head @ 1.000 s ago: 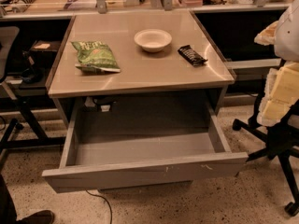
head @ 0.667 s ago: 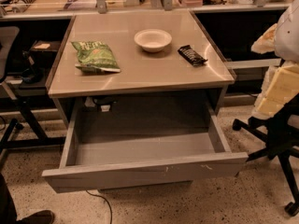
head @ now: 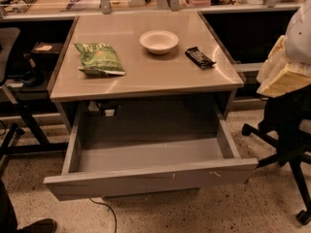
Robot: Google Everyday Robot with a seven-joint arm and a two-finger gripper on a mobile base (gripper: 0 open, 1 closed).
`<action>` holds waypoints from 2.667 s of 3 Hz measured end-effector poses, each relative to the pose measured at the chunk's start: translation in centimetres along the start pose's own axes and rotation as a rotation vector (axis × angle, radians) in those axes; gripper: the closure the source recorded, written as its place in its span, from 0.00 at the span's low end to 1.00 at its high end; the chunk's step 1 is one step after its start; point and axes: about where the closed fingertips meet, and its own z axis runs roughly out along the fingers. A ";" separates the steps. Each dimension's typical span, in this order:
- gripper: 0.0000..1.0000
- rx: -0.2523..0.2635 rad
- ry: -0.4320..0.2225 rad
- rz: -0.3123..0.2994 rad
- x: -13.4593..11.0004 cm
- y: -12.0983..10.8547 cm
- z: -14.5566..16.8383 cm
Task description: Close top drawer
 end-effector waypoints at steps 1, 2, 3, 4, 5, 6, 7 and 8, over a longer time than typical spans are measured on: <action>0.89 0.023 -0.001 -0.014 -0.1 -0.4 -0.6; 1.00 0.023 -0.001 -0.014 -0.1 -0.4 -0.6; 1.00 -0.018 0.035 0.044 2.4 2.8 0.6; 1.00 -0.130 0.105 0.128 6.7 8.3 4.3; 1.00 -0.130 0.105 0.128 6.7 8.3 4.3; 1.00 -0.171 0.102 0.145 7.4 10.2 6.7; 1.00 -0.258 0.118 0.199 9.0 13.2 12.0; 1.00 -0.342 0.126 0.252 10.1 15.6 16.6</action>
Offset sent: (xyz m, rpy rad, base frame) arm -0.0456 -0.0366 -0.0190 -0.0417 0.0424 -0.0983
